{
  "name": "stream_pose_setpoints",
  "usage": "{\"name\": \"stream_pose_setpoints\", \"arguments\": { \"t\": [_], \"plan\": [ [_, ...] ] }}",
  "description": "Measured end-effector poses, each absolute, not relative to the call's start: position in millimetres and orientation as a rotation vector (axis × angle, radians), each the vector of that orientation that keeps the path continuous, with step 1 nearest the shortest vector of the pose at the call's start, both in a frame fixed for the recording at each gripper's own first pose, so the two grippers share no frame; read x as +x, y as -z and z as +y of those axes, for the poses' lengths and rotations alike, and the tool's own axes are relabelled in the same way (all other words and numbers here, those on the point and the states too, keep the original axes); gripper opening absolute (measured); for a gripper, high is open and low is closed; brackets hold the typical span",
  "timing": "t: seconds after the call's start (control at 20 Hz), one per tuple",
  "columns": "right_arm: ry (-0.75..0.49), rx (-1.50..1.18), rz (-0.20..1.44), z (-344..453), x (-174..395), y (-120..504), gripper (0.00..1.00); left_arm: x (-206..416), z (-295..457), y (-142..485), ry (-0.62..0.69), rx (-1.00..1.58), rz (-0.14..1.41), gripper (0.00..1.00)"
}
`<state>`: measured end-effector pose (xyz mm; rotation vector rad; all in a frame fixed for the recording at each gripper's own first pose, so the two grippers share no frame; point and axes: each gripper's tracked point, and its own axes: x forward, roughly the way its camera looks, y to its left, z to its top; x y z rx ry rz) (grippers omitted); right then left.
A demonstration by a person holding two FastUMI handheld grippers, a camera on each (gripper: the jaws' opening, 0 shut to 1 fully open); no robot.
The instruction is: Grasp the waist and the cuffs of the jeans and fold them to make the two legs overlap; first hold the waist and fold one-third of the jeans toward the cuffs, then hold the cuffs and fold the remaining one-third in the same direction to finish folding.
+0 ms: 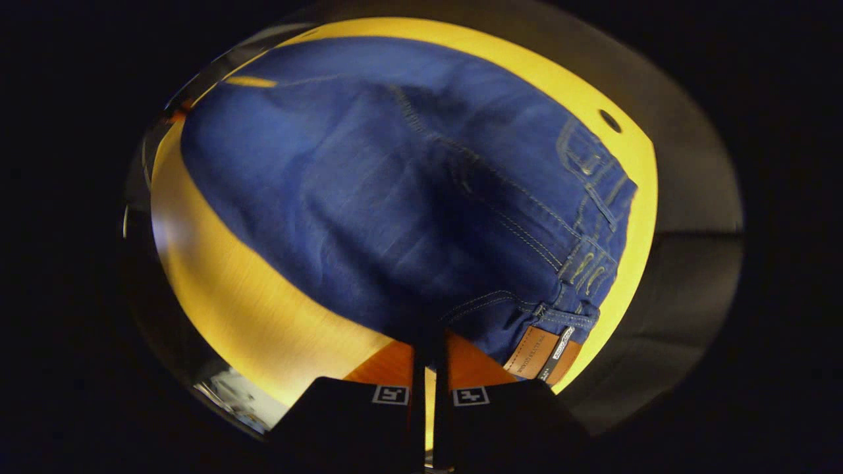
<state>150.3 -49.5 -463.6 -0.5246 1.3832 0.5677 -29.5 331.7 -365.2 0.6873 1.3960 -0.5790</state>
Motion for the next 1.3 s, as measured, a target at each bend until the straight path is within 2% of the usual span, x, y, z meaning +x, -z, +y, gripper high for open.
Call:
{"name": "stream_pose_setpoints", "arguments": {
  "t": [0.2, 0.5, 0.65, 0.7, 0.75, 0.95, 1.1, 1.3],
  "plan": [
    [-0.508, -0.446, 1.381, -51, 150, 459, 0.10, -25, 329, 360, 0.527, 0.566, 1.390, 0.06],
    [-0.420, -0.261, 1.214, -40, 175, 401, 0.09, -5, 326, 336, 0.453, 0.509, 1.320, 0.06],
    [-0.366, -0.205, 1.092, -36, 205, 363, 0.09, 22, 337, 311, 0.340, 0.479, 1.269, 0.06],
    [-0.359, -0.199, 1.054, -33, 217, 351, 0.09, 36, 339, 305, 0.301, 0.463, 1.245, 0.10],
    [-0.355, -0.202, 1.023, -31, 229, 343, 0.09, 52, 342, 298, 0.260, 0.439, 1.229, 0.06],
    [-0.295, -0.190, 0.903, -21, 299, 328, 0.09, 124, 364, 283, 0.115, 0.398, 1.158, 0.06],
    [-0.196, -0.108, 0.851, -10, 368, 344, 0.09, 179, 383, 277, -0.016, 0.356, 1.096, 0.06],
    [-0.106, -0.062, 0.900, 2, 410, 401, 0.09, 216, 397, 304, -0.145, 0.362, 1.094, 0.06]
  ]
}}
